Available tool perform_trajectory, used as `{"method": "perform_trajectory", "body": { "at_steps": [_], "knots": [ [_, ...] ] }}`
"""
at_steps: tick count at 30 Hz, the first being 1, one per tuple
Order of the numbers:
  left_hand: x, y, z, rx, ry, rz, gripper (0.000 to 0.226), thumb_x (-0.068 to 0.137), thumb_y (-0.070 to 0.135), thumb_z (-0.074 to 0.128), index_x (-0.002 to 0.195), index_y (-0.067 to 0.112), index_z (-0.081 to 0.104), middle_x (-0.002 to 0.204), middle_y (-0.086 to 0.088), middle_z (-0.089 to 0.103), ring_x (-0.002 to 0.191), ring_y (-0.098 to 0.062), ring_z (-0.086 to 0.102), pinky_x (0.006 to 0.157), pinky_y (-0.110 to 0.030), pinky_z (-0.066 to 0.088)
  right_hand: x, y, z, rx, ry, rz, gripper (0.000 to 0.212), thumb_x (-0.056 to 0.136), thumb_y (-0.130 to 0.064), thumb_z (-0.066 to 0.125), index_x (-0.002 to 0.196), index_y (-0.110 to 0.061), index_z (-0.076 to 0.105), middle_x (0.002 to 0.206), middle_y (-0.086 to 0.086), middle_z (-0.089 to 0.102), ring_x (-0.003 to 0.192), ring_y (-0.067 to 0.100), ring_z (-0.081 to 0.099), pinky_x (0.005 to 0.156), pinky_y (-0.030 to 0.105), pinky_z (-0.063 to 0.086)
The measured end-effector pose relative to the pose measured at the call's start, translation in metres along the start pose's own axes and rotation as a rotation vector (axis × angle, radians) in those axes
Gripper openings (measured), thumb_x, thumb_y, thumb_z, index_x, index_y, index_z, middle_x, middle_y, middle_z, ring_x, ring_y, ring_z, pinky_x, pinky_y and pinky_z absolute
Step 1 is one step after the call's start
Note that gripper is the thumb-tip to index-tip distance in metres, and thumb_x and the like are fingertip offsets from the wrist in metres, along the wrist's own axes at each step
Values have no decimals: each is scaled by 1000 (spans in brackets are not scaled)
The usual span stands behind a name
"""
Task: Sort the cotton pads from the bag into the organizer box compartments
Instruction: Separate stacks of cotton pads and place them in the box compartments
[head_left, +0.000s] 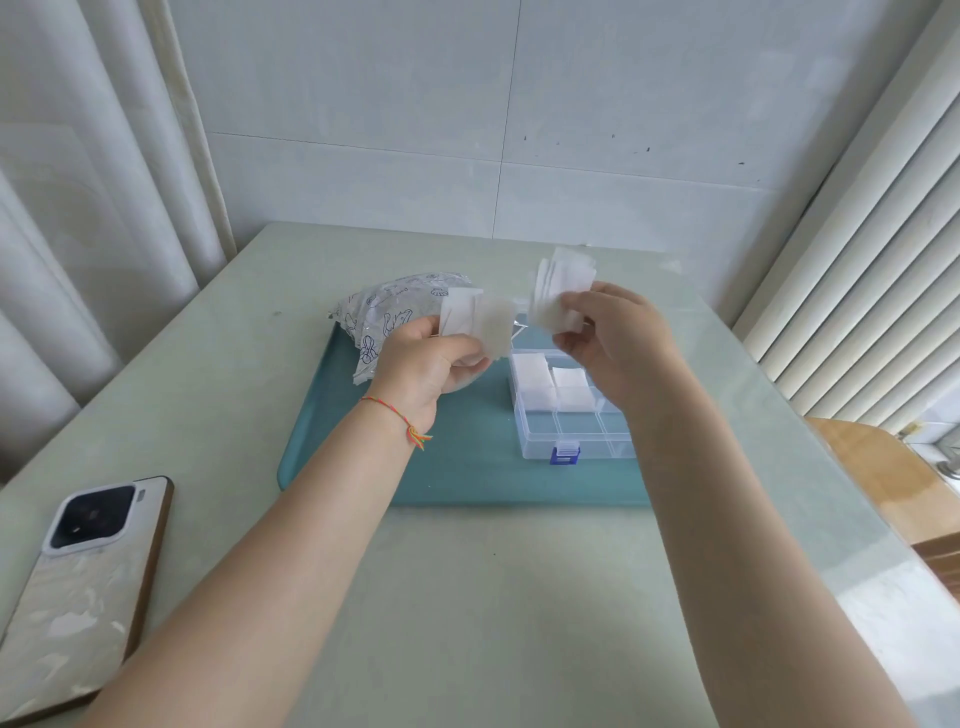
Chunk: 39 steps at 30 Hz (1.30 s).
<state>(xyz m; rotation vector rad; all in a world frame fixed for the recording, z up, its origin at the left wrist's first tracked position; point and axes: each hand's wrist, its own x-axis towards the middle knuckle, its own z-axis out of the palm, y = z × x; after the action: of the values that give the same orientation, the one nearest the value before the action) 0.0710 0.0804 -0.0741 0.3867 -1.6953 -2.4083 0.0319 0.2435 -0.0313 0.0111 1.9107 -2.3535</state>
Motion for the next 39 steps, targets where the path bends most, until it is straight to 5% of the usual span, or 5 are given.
{"method": "perform_trajectory", "body": {
  "at_steps": [8, 16, 24, 30, 39],
  "knots": [
    [-4, -1, 1, 118, -103, -67, 18, 84, 1, 69, 101, 8, 68, 87, -12, 72, 70, -21, 70, 63, -27, 59, -2, 20, 14, -109, -41, 84, 10, 90, -3, 55, 83, -7, 60, 80, 9, 61, 74, 21, 59, 74, 33, 51],
    [-2, 1, -3, 93, -41, -53, 10, 90, 0, 62, 98, 4, 68, 90, -18, 72, 67, -25, 72, 61, -28, 59, 10, 23, 4, -118, 115, 17, 12, 87, 2, 57, 90, -7, 64, 84, 9, 63, 75, 20, 59, 66, 28, 51],
    [-3, 6, -1, 60, -32, -13, 10, 92, -1, 58, 97, 6, 62, 93, -17, 73, 77, -31, 73, 73, -37, 61, 2, 20, 11, 24, -111, 58, 8, 92, -3, 59, 86, -8, 63, 75, 4, 66, 68, 16, 61, 66, 26, 49],
    [-7, 10, 1, 67, -148, -31, 17, 98, 3, 48, 105, 3, 63, 97, -21, 73, 79, -31, 74, 67, -33, 61, 5, 29, 11, -49, -56, 95, 6, 91, -7, 60, 86, -10, 60, 76, 2, 62, 71, 18, 60, 68, 29, 48],
    [0, 3, -1, 321, 80, 91, 7, 86, 5, 60, 91, 4, 65, 84, -14, 68, 71, -30, 74, 63, -37, 62, 5, 36, 18, -37, -92, 65, 2, 91, -3, 59, 90, -4, 59, 94, 14, 64, 86, 26, 62, 73, 29, 56]
  ]
}}
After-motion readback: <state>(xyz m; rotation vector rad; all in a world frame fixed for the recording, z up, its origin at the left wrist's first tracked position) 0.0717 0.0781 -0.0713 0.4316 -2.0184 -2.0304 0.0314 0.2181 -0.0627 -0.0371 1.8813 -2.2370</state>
